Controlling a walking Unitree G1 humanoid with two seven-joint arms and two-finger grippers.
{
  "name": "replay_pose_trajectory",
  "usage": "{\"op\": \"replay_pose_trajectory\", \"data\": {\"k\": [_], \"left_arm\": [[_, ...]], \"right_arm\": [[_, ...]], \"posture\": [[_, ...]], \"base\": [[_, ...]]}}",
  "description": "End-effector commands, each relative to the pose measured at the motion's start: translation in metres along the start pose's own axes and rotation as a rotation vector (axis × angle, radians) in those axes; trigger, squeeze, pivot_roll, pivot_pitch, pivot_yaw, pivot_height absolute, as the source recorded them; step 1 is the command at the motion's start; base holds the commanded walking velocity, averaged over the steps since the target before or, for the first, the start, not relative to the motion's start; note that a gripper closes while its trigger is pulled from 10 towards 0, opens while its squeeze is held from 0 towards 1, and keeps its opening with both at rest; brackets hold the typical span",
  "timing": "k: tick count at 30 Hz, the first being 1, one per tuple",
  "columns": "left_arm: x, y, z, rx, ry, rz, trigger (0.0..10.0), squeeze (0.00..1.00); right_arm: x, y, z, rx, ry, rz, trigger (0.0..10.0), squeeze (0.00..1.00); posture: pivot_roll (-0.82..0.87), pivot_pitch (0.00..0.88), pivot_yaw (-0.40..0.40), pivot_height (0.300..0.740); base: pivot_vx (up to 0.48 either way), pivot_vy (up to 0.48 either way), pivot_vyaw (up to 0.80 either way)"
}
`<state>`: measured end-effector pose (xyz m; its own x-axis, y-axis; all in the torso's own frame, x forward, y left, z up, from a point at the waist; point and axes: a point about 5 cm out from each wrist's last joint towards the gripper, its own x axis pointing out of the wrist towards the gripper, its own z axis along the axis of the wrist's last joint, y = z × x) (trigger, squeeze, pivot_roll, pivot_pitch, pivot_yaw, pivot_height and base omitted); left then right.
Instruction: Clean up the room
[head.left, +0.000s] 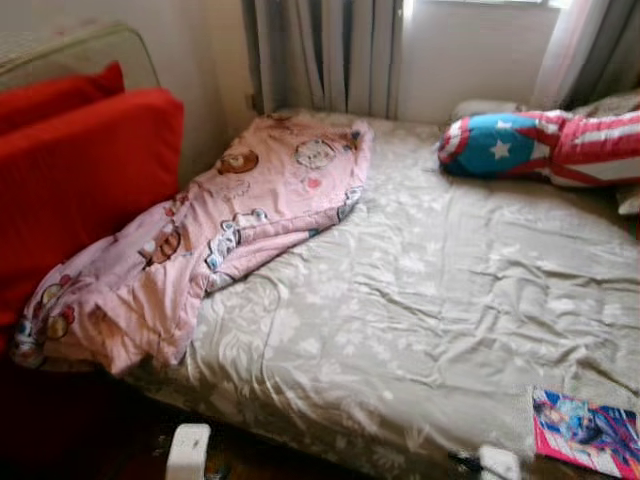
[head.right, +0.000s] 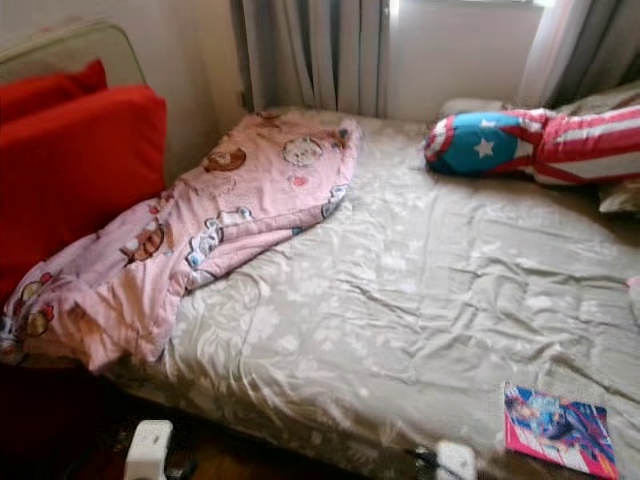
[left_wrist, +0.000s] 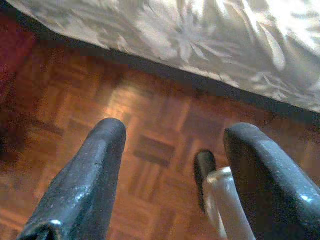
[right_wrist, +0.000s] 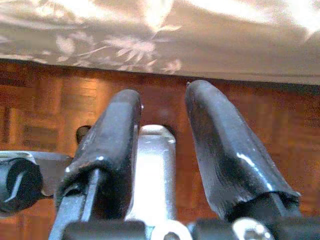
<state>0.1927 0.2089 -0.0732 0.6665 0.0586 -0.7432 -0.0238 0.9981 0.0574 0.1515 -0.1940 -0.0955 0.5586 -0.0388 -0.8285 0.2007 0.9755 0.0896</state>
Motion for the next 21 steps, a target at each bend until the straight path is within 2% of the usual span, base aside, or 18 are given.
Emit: {"op": "replay_pose_trajectory", "data": {"k": [1, 21], "left_arm": [[-0.0005, -0.0037, -0.0045, 0.004, 0.018, -0.009, 10.0, 0.0], [-0.0006, -0.0048, -0.0053, 0.004, 0.02, -0.012, 10.0, 0.0]], "right_arm": [[-0.0038, -0.0154, -0.0067, 0.004, 0.019, -0.039, 10.0, 0.0], [-0.0045, -0.0147, -0.0097, 0.005, 0.021, -0.035, 10.0, 0.0]], "posture": [[-0.09, 0.0, 0.033, 0.74], [-0.09, 0.0, 0.032, 0.74]], "base": [[0.0, 0.405, 0.0], [0.0, 0.404, 0.0]]}}
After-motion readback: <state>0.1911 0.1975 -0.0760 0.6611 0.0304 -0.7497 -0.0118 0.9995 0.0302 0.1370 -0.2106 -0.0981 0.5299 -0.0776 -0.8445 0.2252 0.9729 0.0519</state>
